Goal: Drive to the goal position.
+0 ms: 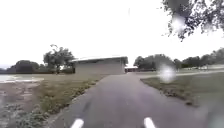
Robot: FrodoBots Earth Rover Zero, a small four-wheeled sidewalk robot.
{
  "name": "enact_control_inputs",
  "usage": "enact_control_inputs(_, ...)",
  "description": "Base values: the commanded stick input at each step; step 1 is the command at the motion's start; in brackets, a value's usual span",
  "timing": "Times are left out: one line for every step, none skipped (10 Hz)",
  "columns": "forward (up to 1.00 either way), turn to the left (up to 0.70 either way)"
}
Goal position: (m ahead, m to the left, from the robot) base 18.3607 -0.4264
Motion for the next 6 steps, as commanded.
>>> enact_control_inputs(0.85, 0.00)
enact_control_inputs(0.85, -0.27)
enact_control_inputs(0.85, -0.18)
enact_control_inputs(0.85, -0.02)
enact_control_inputs(0.85, 0.00)
enact_control_inputs(0.85, 0.00)
